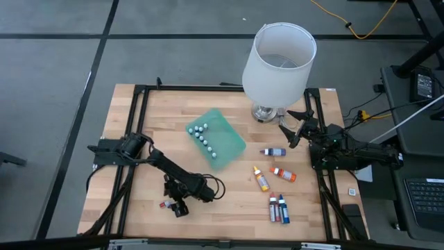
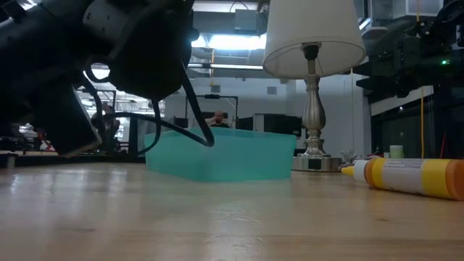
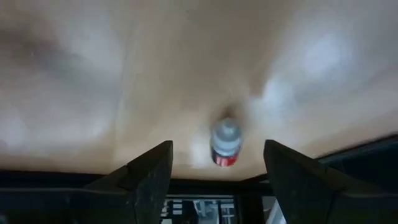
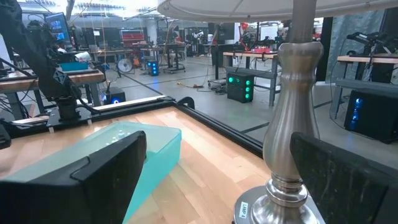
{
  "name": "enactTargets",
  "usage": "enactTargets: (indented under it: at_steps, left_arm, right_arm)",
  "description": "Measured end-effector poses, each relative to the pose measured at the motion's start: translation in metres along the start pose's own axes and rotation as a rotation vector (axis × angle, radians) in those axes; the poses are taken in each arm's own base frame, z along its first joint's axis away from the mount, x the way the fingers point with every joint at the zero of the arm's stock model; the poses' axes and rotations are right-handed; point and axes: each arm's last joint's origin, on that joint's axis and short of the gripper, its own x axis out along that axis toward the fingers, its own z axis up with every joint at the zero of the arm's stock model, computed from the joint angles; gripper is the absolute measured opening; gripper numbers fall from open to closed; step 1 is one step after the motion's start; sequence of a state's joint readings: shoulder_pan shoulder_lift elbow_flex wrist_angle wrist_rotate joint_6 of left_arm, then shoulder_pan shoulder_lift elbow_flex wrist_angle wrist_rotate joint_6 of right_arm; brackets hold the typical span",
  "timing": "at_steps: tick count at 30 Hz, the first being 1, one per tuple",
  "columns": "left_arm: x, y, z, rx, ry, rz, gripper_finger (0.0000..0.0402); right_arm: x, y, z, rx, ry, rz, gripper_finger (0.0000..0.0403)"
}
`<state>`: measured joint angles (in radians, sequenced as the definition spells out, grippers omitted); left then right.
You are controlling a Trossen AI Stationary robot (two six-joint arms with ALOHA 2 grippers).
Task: Pick & Place food coloring
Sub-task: Put the small red food coloring bottle into the green bin
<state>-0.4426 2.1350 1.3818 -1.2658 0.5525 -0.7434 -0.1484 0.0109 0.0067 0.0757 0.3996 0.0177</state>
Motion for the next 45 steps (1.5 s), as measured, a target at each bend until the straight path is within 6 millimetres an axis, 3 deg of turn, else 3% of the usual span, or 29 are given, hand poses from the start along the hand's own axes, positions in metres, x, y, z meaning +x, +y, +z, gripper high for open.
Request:
enactTargets:
  at_steps: [20,40,45]
  left_arm:
    - [0.012,-0.006,0.007,-0.023,-0.001,0.000,0.0241]
    - [0.011,-0.009,0.009,0.006,0.015,-0.059,0.0078]
    - [0.011,-0.009,0.009,0.014,0.015,-0.059,0.0052]
  right_arm:
    - [0.000,0.000,0.000,0.000,0.000,0.000,0.0397]
    - [0.000,0.000,0.000,0.000,0.000,0.001,0.0397]
    - [0.000,0.000,0.000,0.000,0.000,0.000,0.0397]
